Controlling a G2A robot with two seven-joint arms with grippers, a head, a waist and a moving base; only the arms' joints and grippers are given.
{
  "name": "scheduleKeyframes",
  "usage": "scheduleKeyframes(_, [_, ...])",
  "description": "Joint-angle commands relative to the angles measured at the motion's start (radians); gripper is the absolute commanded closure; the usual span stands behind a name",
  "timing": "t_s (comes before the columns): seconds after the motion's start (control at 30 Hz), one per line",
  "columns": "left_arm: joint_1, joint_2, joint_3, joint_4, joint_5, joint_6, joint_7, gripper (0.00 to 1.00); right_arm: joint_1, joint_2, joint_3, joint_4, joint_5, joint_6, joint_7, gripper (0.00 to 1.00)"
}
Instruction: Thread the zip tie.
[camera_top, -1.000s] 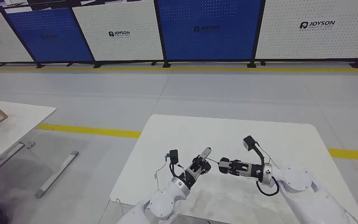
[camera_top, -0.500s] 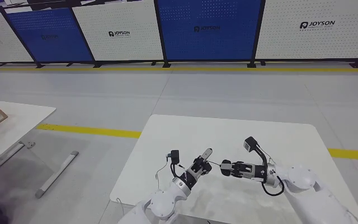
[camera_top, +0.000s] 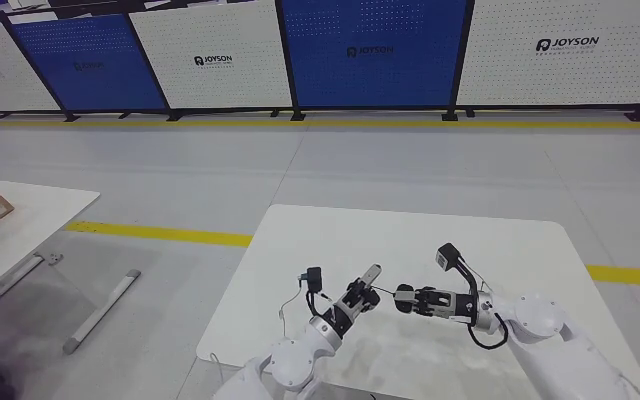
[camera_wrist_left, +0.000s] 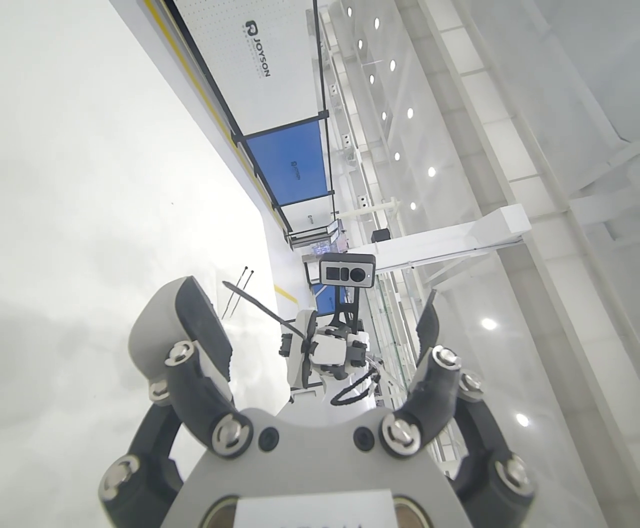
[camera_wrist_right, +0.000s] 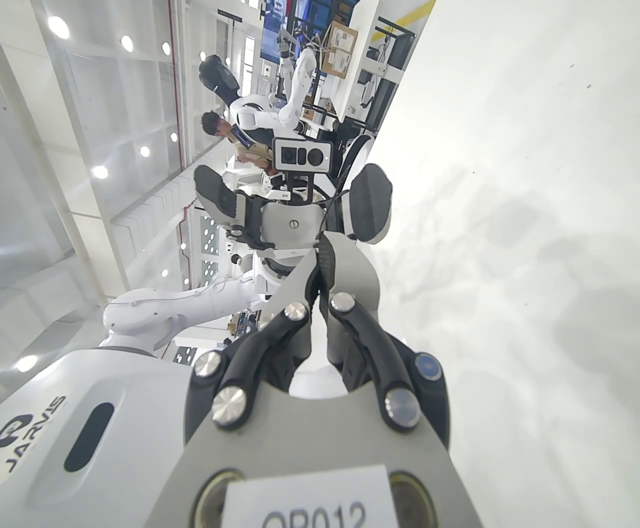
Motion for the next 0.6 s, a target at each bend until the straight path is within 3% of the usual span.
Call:
scheduleKeyframes(0.0, [-0.003,0.001,-0.004,0.007,0.000,0.013,-0.024,0.80,0.000,0.000,0.000,0.000,0.000,0.000,0.000,1.00])
scheduleKeyframes(0.07, [-0.002,0.001,-0.004,0.009,-0.008,0.012,-0.049,1.00,0.000,0.000,0.000,0.000,0.000,0.000,0.000,1.00])
scheduleKeyframes(0.57, [0.006,0.000,-0.022,0.018,0.003,-0.034,-0.119,1.00,0.000,0.000,0.000,0.000,0.000,0.000,0.000,1.00])
